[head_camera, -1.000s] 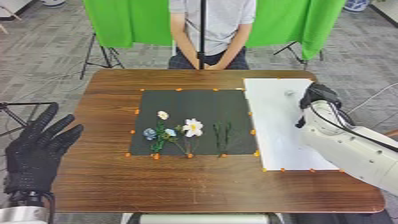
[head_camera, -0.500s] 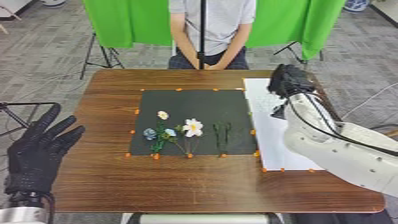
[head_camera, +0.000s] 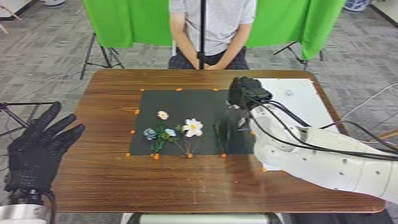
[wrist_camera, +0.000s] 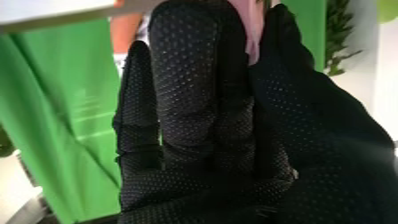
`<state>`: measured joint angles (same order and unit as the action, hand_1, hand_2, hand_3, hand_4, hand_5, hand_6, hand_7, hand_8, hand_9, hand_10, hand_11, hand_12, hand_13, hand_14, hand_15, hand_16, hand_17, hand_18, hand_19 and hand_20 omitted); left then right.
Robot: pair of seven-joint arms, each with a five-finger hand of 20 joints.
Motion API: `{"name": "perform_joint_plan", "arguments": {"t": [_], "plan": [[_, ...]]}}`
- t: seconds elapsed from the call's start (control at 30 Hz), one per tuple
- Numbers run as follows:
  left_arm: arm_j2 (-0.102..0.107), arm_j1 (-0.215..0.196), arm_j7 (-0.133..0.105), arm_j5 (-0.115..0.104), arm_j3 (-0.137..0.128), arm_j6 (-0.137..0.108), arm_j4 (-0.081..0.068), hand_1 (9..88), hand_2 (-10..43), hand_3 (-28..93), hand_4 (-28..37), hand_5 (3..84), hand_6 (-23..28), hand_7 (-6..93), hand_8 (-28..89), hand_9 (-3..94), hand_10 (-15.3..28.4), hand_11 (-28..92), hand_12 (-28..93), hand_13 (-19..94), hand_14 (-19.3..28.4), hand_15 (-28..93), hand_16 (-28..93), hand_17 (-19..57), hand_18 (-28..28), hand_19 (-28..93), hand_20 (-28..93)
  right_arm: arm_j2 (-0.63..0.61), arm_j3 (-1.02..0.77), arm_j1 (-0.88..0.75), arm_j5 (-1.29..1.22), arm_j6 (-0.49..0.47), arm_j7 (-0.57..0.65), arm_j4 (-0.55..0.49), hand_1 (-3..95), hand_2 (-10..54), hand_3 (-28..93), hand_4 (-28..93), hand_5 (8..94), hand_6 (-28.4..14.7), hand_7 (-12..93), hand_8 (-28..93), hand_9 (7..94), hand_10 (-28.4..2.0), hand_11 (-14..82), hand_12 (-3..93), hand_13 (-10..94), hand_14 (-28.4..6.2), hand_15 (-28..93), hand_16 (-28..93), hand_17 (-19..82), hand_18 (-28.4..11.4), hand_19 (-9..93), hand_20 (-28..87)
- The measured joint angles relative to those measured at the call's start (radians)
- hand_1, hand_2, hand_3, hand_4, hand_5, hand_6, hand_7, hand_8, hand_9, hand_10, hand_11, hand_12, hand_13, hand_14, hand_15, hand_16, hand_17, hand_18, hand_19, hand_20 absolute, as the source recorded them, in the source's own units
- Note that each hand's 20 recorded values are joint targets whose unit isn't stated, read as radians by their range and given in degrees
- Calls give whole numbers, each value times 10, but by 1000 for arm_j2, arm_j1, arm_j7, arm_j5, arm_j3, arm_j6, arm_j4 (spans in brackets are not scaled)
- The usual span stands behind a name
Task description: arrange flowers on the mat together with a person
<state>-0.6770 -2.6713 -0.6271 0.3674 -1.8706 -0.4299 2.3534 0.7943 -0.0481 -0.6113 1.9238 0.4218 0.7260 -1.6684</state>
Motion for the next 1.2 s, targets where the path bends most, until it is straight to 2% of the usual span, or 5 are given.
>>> {"name": "perform_joint_plan", "arguments": {"t": [0.17, 0.27, 0.57, 0.83, 1.2], "plan": [[-1, 8, 15, 6, 0, 8, -2, 166, 86, 751, -283, 304, 42, 96, -85, 310, 151, 175, 119, 222, 227, 459, -62, -77, 197, 439, 205, 3, 38, -2, -4, -18, -6, 0, 579, -95, 649, -283, 837, 50, 244, -7, 922, -46, 98, 351, 814, 3, 396, 334, 266, -155, 770, 20], [-1, 10, 16, 6, 0, 9, -2, 167, 86, 751, -283, 304, 42, 96, -85, 310, 151, 174, 118, 222, 227, 459, -62, -77, 197, 439, 205, 3, 51, -4, -8, -35, -10, 1, 570, -95, 652, -283, 830, 58, 228, -13, 909, -51, 84, 351, 793, 1, 391, 331, 257, -156, 761, 28], [16, 8, -12, -13, 7, 8, -4, 173, 85, 755, -283, 304, 42, 97, -85, 310, 151, 175, 118, 222, 227, 459, -62, -77, 197, 440, 205, 8, 84, 3, -9, -55, -20, 8, 547, -95, 645, -283, 800, 59, 210, -29, 865, -63, 83, 344, 746, -18, 411, 311, 232, -162, 744, 54], [22, 9, -15, -21, 8, 5, -4, 179, 83, 758, -283, 305, 43, 97, -85, 310, 150, 174, 118, 222, 227, 461, -62, -77, 197, 441, 205, 8, 73, 3, 0, -95, -45, 2, 462, -95, 690, -283, 734, 52, 199, -47, 745, -91, 242, 204, 687, -60, 489, 195, 200, -169, 716, 104], [27, -1, -24, -34, 8, -5, -3, 188, 81, 759, -283, 307, 45, 97, -85, 309, 151, 176, 118, 222, 227, 462, -63, -77, 196, 441, 205, 5, 59, 1, 28, -119, -57, -21, 396, -95, 749, -283, 699, 54, 182, -113, 718, -105, 256, 175, 661, -75, 520, 166, 187, -177, 708, 122]]}}
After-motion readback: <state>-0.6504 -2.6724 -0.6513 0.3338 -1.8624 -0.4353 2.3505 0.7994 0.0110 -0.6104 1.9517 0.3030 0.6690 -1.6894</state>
